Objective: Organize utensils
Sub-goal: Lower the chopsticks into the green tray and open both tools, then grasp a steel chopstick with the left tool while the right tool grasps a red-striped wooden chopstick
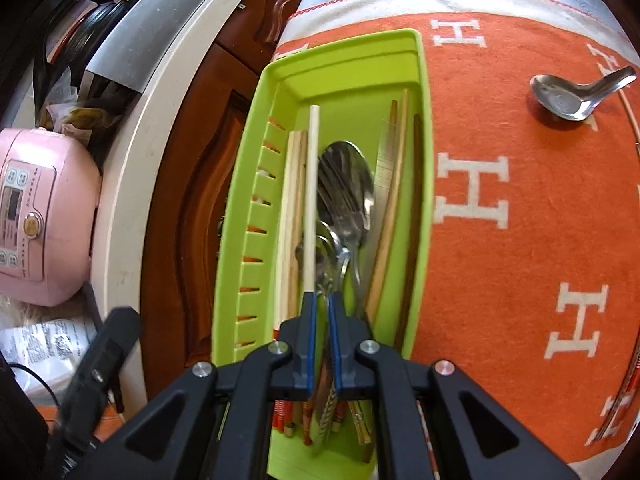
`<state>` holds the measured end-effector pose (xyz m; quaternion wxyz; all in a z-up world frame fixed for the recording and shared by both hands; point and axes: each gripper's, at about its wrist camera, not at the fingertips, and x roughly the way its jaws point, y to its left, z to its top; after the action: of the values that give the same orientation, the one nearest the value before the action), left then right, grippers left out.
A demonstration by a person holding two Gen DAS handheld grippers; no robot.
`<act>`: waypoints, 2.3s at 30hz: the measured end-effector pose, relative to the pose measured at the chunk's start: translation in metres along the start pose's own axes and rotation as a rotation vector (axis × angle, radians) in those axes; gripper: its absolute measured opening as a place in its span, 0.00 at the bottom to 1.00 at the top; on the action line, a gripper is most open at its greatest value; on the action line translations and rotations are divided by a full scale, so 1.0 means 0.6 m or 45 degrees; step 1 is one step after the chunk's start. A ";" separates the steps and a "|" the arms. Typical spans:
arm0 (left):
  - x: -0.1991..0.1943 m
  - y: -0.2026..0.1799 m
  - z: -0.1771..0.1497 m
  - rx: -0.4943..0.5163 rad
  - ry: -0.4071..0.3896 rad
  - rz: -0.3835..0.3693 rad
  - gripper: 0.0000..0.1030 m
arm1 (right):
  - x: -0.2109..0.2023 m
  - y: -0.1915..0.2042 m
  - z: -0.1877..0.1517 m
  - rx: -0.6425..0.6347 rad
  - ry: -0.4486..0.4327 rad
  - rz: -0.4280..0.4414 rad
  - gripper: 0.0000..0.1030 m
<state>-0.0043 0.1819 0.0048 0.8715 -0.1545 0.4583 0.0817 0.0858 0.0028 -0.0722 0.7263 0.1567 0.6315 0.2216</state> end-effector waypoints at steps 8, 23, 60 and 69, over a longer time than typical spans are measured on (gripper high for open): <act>0.002 0.004 0.001 -0.006 0.010 0.000 0.43 | 0.018 0.009 0.014 -0.006 0.004 -0.002 0.06; -0.004 -0.006 0.001 0.004 0.006 -0.009 0.43 | 0.006 0.022 -0.003 -0.056 0.040 0.137 0.01; 0.151 -0.434 -0.141 0.547 0.514 -0.581 0.24 | -0.198 -0.369 0.000 0.187 -0.188 -0.117 0.01; 0.170 -0.441 -0.150 0.542 0.553 -0.550 0.24 | -0.161 -0.361 0.018 0.150 -0.126 -0.158 0.05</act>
<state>0.0592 -0.0976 -0.0759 0.7636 -0.0767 0.5960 -0.2360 0.1133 -0.2315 -0.0983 0.7585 0.1705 0.6152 0.1309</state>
